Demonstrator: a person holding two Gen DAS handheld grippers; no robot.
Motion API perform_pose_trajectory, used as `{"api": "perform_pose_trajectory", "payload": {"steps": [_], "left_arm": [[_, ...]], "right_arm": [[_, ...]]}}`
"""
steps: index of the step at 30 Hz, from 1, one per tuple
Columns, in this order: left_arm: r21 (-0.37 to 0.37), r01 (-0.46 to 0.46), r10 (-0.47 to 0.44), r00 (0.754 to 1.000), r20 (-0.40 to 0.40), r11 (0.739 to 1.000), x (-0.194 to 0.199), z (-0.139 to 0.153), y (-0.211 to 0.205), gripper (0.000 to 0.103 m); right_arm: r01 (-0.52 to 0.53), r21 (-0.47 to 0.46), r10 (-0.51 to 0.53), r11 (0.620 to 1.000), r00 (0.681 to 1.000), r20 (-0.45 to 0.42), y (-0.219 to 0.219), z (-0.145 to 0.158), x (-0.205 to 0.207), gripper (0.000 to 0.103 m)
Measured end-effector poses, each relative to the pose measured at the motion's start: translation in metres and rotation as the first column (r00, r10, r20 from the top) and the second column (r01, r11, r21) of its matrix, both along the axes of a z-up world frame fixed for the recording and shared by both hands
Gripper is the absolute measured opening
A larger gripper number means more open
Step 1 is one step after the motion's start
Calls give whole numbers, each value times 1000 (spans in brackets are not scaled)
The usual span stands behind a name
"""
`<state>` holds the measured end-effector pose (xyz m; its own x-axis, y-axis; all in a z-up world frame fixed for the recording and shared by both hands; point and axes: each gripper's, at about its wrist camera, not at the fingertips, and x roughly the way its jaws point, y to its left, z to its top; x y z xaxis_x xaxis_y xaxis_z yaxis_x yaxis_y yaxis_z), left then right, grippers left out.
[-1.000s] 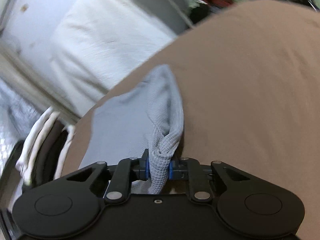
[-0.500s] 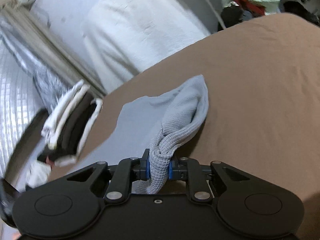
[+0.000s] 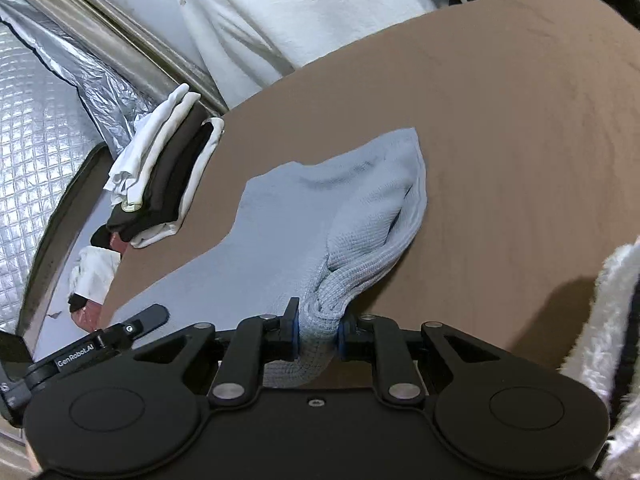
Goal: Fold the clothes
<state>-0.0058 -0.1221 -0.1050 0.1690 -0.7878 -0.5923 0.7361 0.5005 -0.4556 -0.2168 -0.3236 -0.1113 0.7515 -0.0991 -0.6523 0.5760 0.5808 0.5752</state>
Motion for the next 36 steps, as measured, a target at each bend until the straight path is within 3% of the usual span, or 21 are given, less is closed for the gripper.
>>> {"api": "perform_pose_trajectory", "payload": {"steps": [5, 18, 21, 23, 27, 33, 36], "left_arm": [[50, 24, -28, 997, 78, 998, -14, 7, -4, 7], [89, 22, -25, 999, 43, 996, -3, -8, -13, 7], [89, 43, -48, 998, 45, 995, 11, 1, -29, 7], [89, 68, -71, 997, 37, 994, 22, 10, -44, 7], [122, 66, -77, 994, 83, 990, 39, 13, -83, 7], [128, 26, -41, 992, 117, 991, 71, -32, -135, 7], [115, 12, -22, 996, 89, 993, 85, -61, -142, 7]], "right_arm": [[17, 22, -17, 1000, 1000, -3, -6, -7, 1, 19], [12, 60, -12, 998, 1000, -15, -14, -19, 4, 20], [-5, 57, 4, 998, 1000, 31, -25, -9, 14, 20], [-7, 105, -2, 994, 996, 85, -49, -5, 20, 20], [-18, 160, 12, 987, 999, 40, -89, -1, 52, 21], [22, 203, -10, 979, 998, -61, -138, -20, 107, 23], [11, 189, -1, 982, 999, -54, -156, -42, 119, 27]]}}
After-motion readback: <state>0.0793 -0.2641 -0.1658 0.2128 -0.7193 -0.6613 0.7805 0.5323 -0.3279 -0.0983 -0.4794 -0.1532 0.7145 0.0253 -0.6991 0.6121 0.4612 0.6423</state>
